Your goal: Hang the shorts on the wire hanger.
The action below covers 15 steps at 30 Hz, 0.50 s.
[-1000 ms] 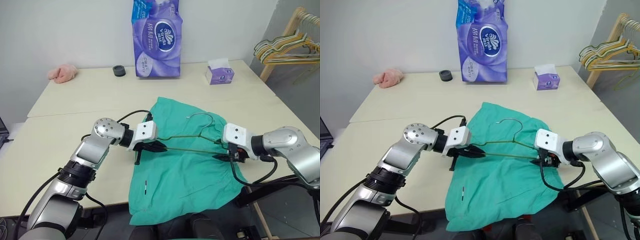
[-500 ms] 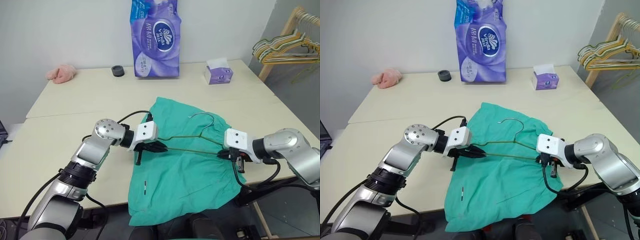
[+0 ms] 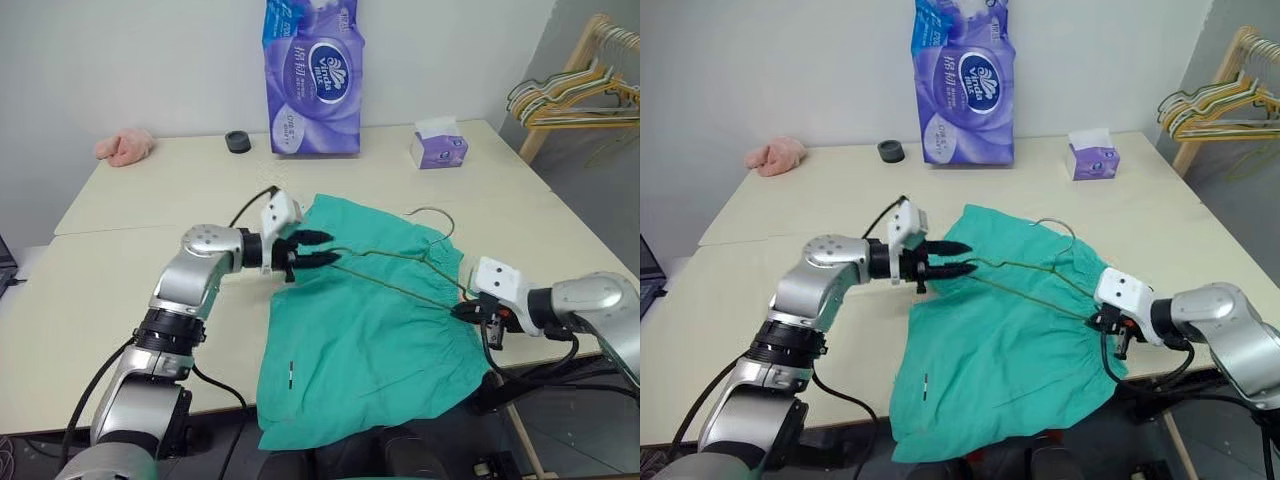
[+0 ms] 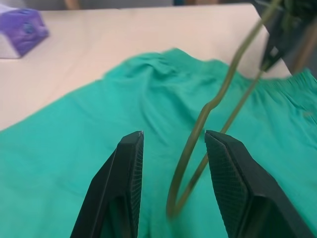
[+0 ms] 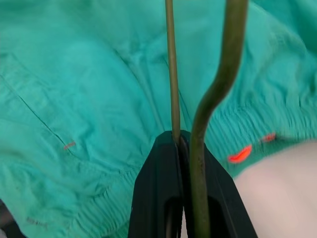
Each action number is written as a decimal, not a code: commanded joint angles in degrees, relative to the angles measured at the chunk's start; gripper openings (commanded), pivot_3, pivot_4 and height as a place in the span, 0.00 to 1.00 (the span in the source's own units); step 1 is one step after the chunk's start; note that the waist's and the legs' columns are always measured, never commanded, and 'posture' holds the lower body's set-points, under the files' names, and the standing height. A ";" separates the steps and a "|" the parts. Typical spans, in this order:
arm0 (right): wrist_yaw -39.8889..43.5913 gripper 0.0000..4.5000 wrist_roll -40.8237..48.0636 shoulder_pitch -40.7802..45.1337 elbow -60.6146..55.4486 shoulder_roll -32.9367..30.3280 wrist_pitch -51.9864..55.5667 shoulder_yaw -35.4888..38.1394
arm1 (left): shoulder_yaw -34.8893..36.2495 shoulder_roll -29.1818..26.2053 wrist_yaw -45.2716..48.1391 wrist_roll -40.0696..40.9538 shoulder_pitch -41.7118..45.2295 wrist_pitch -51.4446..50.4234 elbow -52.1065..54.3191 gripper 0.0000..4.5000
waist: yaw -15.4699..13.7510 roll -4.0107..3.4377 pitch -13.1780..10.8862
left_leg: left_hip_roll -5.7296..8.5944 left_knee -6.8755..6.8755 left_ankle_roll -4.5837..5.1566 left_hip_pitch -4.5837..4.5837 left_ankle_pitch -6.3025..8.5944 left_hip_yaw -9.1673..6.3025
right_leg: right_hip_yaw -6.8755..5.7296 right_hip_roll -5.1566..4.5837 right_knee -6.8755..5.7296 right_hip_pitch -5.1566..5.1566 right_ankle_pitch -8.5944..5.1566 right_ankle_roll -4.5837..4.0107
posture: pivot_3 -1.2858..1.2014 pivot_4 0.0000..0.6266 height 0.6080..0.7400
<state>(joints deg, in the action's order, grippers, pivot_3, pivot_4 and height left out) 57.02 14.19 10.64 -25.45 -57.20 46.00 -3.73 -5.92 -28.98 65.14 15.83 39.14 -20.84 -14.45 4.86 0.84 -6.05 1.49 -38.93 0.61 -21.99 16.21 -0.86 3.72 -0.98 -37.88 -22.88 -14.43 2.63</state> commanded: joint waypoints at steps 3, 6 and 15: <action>-4.96 0.00 3.15 -9.85 -5.03 2.35 3.78 12.09 | 2.60 -0.08 -0.09 2.35 0.62 -0.77 -0.71 0.46 | 0.01 0.00 0.01 | 0.01 0.00 0.00 -0.01 0.00 0.01 | 0.02 0.00 -0.02 -0.01 0.00 0.00 | 0.45 0.11 1.00; -6.96 0.00 5.34 -16.83 -7.61 4.81 7.60 20.71 | 1.91 -1.16 2.66 2.55 0.64 -0.79 -1.10 0.46 | 0.06 0.00 0.02 | 0.02 -0.02 0.00 0.00 0.00 0.03 | 0.05 0.00 -0.04 -0.01 0.00 0.02 | 0.44 0.11 1.00; -11.35 0.00 14.78 -29.64 -13.16 17.06 21.32 40.09 | -3.30 -3.96 14.57 5.20 -1.97 -4.77 5.67 0.46 | 0.47 -0.01 0.06 | 0.00 0.00 -0.01 0.03 0.00 0.04 | 0.09 0.06 -0.03 0.03 -0.11 0.19 | 0.42 0.11 1.00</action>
<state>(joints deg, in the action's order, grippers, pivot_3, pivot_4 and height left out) 46.62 26.71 -18.59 -36.54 -40.66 65.08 33.15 -9.28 -32.49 78.65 19.86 36.58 -25.65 -10.82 5.33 0.84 -5.99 1.49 -38.93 0.60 -21.94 16.21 -0.82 3.82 -0.92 -37.91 -22.83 -14.54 2.82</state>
